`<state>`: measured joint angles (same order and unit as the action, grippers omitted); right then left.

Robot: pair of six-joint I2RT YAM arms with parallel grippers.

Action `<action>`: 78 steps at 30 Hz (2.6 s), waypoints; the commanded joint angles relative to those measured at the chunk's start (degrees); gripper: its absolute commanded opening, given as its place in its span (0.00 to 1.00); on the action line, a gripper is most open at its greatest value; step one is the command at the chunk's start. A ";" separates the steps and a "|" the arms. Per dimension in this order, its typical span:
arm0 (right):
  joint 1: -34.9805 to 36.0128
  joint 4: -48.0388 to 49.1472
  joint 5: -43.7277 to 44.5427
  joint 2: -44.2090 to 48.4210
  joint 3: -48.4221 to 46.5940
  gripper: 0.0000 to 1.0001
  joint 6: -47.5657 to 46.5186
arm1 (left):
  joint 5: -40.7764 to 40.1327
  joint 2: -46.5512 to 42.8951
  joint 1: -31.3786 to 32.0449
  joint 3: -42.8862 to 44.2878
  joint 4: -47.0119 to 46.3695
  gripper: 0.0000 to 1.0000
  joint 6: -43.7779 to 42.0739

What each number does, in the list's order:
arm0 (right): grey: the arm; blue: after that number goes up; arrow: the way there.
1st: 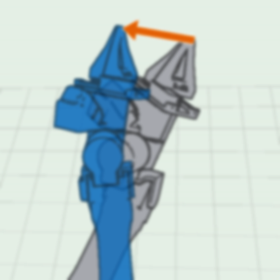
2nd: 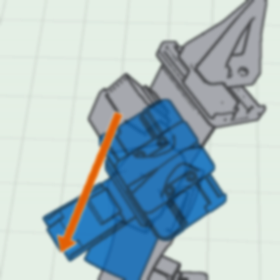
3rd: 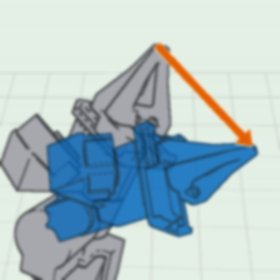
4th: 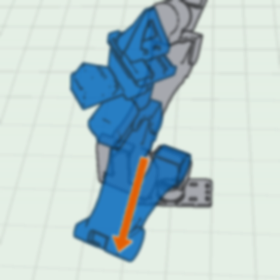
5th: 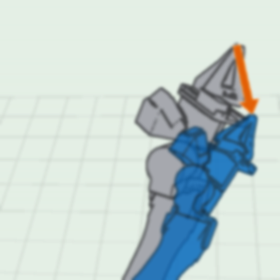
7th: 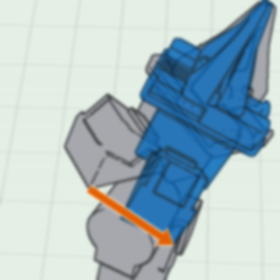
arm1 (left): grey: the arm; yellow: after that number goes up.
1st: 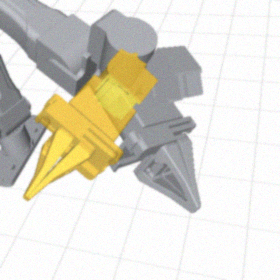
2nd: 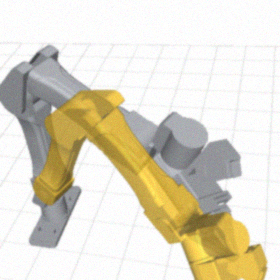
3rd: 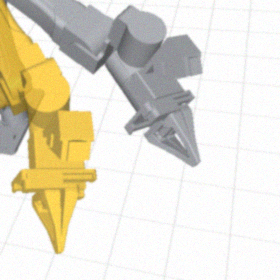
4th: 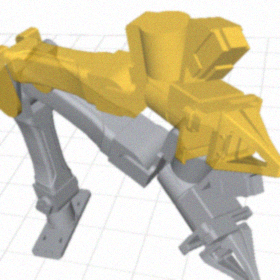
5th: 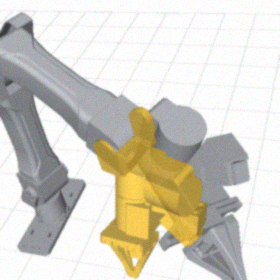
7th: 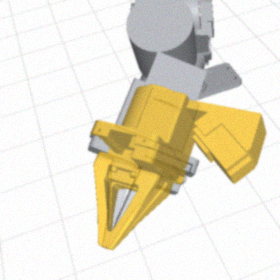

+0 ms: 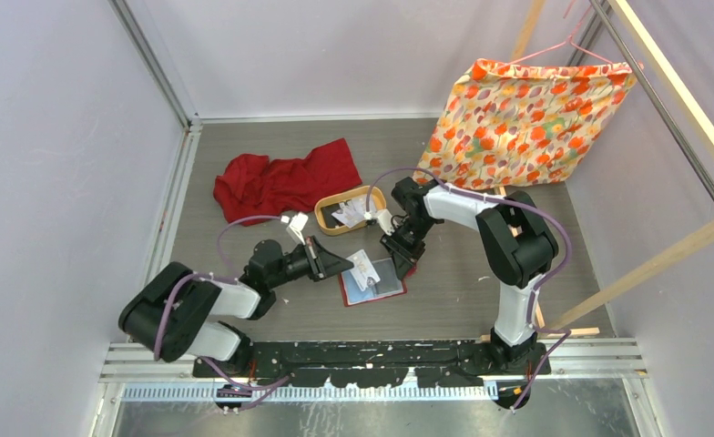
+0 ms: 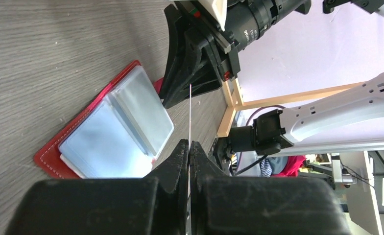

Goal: Put the credit cards into the card holder
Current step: Insert the credit card into the card holder.

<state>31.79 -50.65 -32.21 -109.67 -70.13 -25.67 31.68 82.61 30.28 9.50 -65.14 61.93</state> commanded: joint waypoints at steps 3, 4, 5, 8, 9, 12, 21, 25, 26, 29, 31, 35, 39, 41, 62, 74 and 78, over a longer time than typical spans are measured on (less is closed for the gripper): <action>0.68 -0.89 0.56 0.10 -1.91 0.21 0.06 | -0.96 -8.60 -0.22 1.63 17.65 0.00 -5.35; 0.68 -0.86 0.56 0.01 -1.88 0.21 0.09 | -1.08 -9.40 -0.22 1.69 18.56 0.00 -5.67; 0.67 -0.85 0.61 -0.02 -1.92 0.21 0.05 | -1.19 -9.88 -0.22 1.67 19.12 0.00 -5.87; 0.75 -0.93 0.65 0.00 -2.03 0.21 0.09 | -1.23 -10.16 -0.23 1.67 19.22 0.00 -5.95; 0.74 -0.94 0.72 -0.02 -2.03 0.21 0.02 | -1.21 -9.85 -0.22 1.71 18.92 0.00 -5.90; 0.88 -0.95 0.83 -0.06 -2.11 0.21 -0.04 | -1.14 -8.22 -0.22 1.75 16.81 0.00 -5.25; 0.90 -1.24 0.91 -0.02 -2.16 0.21 -0.10 | -1.46 -0.27 -0.22 1.49 7.97 0.00 -3.21; 0.94 -1.33 0.92 -0.01 -2.21 0.21 -0.18 | -1.23 3.31 -0.24 1.66 4.38 0.00 -2.39; 0.90 -1.37 0.92 -0.02 -2.22 0.21 -0.17 | -1.23 3.95 -0.23 1.74 3.65 0.00 -2.23; 0.89 -1.43 0.86 -0.02 -2.29 0.21 -0.17 | -1.16 5.57 -0.23 1.93 2.33 0.00 -1.95; 0.93 -1.41 0.83 -0.04 -2.22 0.21 -0.17 | -1.19 6.46 -0.22 1.93 1.70 0.00 -1.78; 0.96 -1.46 0.82 -0.07 -2.21 0.21 -0.23 | -1.45 7.62 -0.22 1.93 0.89 0.00 -1.78; 0.91 -1.47 0.83 -0.09 -2.31 0.21 -0.22 | -1.24 9.23 -0.22 2.02 -0.89 0.00 -1.20; 0.91 -1.51 0.83 -0.10 -2.38 0.21 -0.20 | -0.94 10.18 -0.22 1.74 -3.07 0.00 -0.24; 1.28 -1.82 0.92 -0.28 -2.50 0.21 -0.43 | -1.02 3.29 -0.22 1.99 5.27 0.00 -1.57; 1.34 -1.92 0.92 -0.28 -2.64 0.21 -0.44 | -0.14 10.94 -0.22 2.29 -1.66 0.00 0.06; 1.31 -1.91 0.92 -0.24 -2.63 0.21 -0.44 | -0.21 12.40 -0.22 2.11 -3.13 0.00 0.26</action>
<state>32.69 -51.75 -31.55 -110.04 -70.85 -25.71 31.09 94.02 30.26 10.81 -62.81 62.26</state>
